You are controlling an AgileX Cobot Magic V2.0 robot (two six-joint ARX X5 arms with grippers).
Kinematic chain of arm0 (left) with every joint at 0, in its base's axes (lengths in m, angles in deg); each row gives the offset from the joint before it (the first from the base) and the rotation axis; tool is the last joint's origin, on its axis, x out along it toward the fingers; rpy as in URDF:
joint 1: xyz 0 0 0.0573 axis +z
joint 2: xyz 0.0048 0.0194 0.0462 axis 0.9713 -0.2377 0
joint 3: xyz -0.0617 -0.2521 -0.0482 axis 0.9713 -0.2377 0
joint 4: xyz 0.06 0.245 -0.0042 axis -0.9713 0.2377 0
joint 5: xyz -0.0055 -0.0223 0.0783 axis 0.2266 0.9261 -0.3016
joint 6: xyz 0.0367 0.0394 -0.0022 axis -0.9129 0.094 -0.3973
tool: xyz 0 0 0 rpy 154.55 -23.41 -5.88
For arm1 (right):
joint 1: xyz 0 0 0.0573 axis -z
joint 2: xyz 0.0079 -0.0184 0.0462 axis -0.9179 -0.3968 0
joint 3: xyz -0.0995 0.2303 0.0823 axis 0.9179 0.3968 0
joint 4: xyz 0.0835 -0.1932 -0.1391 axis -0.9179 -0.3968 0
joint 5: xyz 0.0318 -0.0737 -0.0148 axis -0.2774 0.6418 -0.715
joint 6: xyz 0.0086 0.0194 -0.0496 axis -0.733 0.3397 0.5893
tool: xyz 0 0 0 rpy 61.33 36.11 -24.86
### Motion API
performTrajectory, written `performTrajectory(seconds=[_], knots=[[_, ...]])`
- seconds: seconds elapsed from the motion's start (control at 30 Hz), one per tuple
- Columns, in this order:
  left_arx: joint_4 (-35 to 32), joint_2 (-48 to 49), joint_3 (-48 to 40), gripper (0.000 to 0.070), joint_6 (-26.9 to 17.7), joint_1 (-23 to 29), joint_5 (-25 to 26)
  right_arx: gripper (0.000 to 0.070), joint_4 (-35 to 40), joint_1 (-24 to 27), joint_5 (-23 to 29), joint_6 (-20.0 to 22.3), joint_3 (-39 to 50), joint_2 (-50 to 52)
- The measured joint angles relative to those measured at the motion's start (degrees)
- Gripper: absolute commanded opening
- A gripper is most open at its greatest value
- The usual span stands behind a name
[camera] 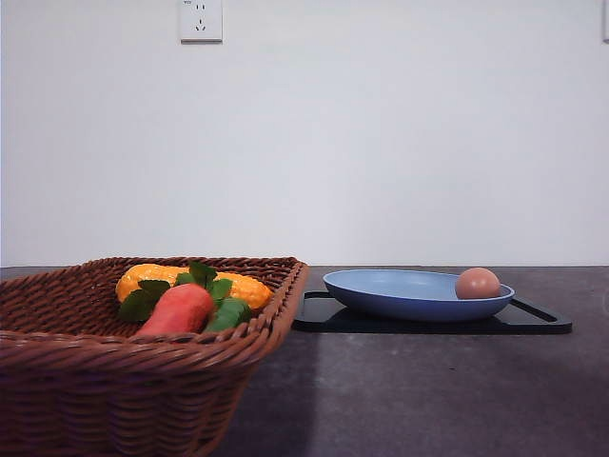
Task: Transfer egg from basket to plate and serve
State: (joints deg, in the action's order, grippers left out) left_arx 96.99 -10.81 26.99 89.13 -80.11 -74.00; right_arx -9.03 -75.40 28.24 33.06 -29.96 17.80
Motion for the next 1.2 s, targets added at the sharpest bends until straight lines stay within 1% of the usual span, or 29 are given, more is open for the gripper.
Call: performTrajectory(seconds=[1.2], knots=[[0.0,0.0,0.0,0.0000,0.0,0.0,0.0,0.0000,0.0,0.0,0.0,0.0,0.0,0.0]])
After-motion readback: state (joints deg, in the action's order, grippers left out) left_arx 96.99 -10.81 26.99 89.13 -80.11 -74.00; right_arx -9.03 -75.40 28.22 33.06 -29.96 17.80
